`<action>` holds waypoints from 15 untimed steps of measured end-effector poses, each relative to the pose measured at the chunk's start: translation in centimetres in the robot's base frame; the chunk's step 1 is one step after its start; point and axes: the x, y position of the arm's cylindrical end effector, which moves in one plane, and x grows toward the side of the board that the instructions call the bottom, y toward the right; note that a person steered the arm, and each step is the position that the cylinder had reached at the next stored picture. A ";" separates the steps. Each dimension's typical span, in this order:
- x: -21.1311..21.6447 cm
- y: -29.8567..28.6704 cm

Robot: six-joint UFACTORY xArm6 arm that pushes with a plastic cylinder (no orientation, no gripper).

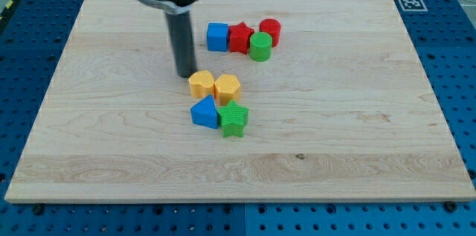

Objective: Push the yellow up a bit

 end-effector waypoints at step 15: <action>1.1 8.0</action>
